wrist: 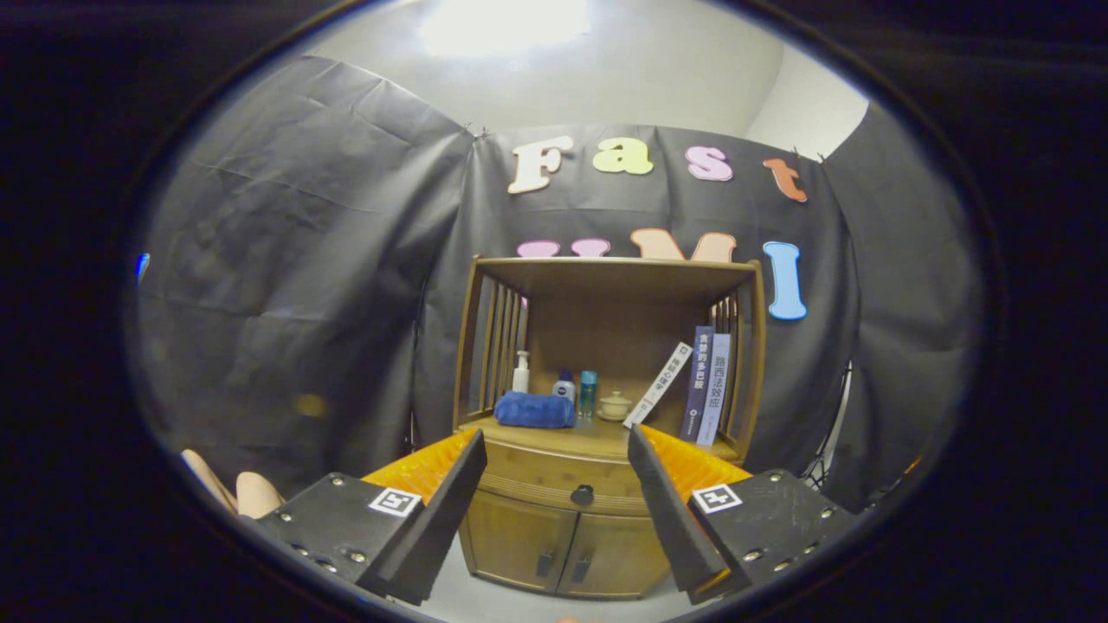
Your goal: Pull open the drawer, take out the items inside it, and place them on the countertop above the cabinet.
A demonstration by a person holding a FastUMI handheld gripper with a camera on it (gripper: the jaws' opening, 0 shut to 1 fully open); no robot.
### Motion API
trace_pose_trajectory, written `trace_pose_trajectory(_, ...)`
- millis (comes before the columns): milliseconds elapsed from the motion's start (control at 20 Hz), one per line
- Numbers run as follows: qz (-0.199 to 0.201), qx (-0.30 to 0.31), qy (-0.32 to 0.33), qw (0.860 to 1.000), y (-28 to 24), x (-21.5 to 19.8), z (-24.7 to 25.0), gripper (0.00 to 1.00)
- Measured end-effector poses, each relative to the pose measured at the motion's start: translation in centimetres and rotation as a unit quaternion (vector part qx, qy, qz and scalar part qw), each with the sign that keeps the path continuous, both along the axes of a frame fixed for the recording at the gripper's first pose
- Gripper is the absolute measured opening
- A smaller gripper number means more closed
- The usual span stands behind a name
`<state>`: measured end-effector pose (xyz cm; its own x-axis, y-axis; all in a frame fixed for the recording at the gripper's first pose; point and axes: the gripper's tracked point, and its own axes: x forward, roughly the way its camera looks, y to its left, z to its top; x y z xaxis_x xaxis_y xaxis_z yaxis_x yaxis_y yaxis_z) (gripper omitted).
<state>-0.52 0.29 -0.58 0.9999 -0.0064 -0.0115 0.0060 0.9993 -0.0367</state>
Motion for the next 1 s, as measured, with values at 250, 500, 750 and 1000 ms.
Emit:
trace_pose_trajectory(250,-0.006,-0.003,-0.004,1.000,-0.6,0.1,0.1,0.98)
trace_pose_trajectory(500,-0.011,-0.005,0.003,1.000,-1.0,0.4,-0.8,0.98)
trace_pose_trajectory(750,-0.015,-0.016,0.016,1.000,-1.7,1.7,-3.1,0.98)
trace_pose_trajectory(1000,-0.017,-0.022,0.023,0.999,-1.3,4.8,-6.2,0.98)
